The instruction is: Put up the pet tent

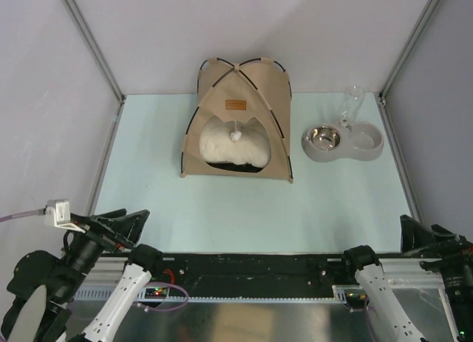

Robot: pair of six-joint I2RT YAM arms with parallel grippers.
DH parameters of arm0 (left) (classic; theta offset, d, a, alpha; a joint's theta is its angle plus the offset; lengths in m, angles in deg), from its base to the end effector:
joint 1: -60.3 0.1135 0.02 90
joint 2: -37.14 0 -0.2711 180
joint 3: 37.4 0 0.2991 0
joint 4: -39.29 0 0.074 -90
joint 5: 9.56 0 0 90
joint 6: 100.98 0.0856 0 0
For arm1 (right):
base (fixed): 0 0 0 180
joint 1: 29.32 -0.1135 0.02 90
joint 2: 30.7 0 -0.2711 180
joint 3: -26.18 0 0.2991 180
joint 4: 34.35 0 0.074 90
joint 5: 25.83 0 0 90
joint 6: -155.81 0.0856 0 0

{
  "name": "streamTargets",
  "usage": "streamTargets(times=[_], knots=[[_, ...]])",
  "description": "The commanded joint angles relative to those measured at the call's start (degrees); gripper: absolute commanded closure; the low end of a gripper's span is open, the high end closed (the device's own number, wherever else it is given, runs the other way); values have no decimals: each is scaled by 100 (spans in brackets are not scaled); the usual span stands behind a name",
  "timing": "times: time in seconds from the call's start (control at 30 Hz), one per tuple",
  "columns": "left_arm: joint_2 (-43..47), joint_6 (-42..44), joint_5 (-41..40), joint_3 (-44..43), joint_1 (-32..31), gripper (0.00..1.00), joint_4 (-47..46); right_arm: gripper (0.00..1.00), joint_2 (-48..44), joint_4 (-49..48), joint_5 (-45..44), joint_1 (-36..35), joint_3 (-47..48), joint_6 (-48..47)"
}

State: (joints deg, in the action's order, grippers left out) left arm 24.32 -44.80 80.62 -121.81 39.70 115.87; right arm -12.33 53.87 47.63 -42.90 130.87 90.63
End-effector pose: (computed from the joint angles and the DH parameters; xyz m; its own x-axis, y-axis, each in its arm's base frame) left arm 0.0084 -0.0035 0.4436 -0.2651 -0.4950 -0.8275 0.2494 0.7938 -0.5547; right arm -0.0547 -0.0383 0.4922 -0.0076 0.4121 -0.9111 0.0603 0.9097 0.4110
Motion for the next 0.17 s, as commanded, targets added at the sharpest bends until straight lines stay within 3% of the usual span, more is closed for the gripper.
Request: streamTargets(times=[0.0,0.13], knots=[[125,213,165,19,27,2,92,1,-218,1030,88,13,12,-43],[191,328,177,-157,26,2,86,1,-379,1009,24,8,-36,124]])
